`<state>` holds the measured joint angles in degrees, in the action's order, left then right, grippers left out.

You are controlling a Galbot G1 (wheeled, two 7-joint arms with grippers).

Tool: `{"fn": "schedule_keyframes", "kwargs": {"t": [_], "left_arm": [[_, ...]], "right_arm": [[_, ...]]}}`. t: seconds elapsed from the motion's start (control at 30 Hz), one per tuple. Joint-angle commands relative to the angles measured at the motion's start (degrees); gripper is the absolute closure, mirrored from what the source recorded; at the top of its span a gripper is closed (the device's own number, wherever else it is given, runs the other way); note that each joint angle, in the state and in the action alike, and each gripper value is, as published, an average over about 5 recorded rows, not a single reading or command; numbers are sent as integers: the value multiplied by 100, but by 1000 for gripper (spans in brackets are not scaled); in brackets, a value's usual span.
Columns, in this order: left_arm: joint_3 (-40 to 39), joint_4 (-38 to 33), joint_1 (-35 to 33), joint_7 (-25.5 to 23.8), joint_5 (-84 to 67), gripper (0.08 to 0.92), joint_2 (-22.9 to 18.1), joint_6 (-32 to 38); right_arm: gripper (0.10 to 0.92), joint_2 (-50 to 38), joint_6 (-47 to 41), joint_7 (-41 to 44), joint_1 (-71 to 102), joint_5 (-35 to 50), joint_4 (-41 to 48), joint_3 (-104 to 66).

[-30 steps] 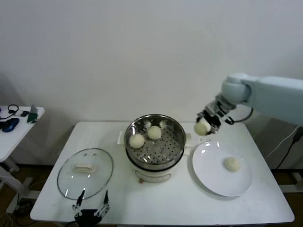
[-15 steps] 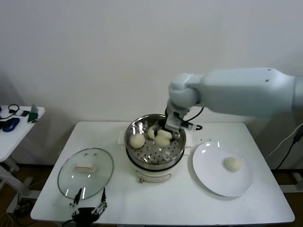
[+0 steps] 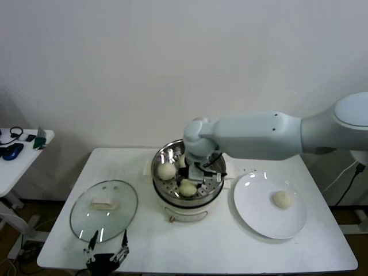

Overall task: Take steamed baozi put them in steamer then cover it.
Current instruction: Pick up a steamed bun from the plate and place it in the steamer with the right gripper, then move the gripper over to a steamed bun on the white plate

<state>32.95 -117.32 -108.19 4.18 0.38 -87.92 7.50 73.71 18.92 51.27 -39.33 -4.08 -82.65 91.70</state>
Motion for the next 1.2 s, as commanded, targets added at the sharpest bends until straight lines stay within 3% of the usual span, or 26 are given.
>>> {"fn": "schedule_keyframes", "kwargs": {"t": [0.03,0.2,0.4,0.57,0.73,0.83,1.0,1.2], "left_arm": [[-7,-11,-17,-1,0,177,15,-2],[-18,-31,-23,-8,9,177,16,-8],[-31,-40,-27,-14,22,177,25,-2],[-36,-42,-26,-20,24,177,44,10],[-38,-54,-18,-22,21,177,74,17],[-39,-54,4,-25,12,177,94,17],[-31,-58,47,-35,1,177,114,8],[-27,-22,71,-53,6,177,100,34]], "right_arm": [[355,219,129,69,250,-61,211,-26],[329,180,235,165,-42,206,215,20],[214,-151,454,185,-714,707,287,51],[203,-803,465,421,-1447,1446,360,356],[202,-1759,-799,695,-2385,3100,333,1383],[203,-2456,-1710,895,-2668,3589,288,1870],[203,-3494,-2559,803,-2415,3492,123,2392],[203,-4248,-3181,390,-970,2767,197,1659]]}}
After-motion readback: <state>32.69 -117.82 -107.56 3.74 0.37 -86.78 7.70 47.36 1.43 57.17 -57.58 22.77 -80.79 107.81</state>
